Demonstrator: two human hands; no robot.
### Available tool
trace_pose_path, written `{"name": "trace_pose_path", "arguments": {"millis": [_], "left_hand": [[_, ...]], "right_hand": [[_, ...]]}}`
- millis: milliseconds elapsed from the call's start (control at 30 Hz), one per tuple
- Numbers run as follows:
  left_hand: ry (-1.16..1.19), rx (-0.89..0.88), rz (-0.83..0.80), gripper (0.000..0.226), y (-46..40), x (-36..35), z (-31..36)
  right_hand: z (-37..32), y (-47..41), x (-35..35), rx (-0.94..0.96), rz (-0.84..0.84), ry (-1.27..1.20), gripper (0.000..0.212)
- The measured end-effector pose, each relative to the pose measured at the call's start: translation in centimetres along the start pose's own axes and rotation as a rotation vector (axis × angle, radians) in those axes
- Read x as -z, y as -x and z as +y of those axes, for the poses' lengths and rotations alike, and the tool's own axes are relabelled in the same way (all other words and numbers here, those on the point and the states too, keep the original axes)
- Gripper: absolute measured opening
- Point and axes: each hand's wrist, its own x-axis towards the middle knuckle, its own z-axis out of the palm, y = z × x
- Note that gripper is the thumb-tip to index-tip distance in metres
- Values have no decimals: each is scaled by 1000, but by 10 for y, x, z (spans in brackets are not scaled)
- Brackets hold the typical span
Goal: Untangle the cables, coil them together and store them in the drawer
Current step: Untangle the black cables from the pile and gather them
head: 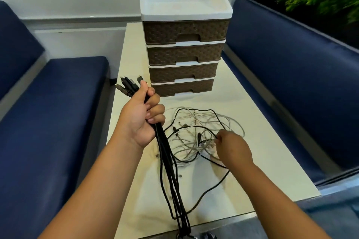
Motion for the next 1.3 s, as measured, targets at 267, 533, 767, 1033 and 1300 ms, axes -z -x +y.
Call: {"name": "trace_pose_path", "arguments": {"millis": [267,533,767,1033,1300], "left_hand": [[-36,-13,-14,41,18,-2,-2],[-123,-23,-36,41,42,-15,-11],[-338,-55,-102,42,80,-53,-38],[-376,-79,-160,43,136,-82,-61],[-395,-166,-131,45,173,-106,-71]], "right_hand": [[-8,41,78,68,186,-742,12],[10,66,107,11,56,-1172,27],[60,107,105,220,-444,-1318,23],[93,143,43,270,-848,-928,19],[109,166,-21,291,-768,1,24]]}}
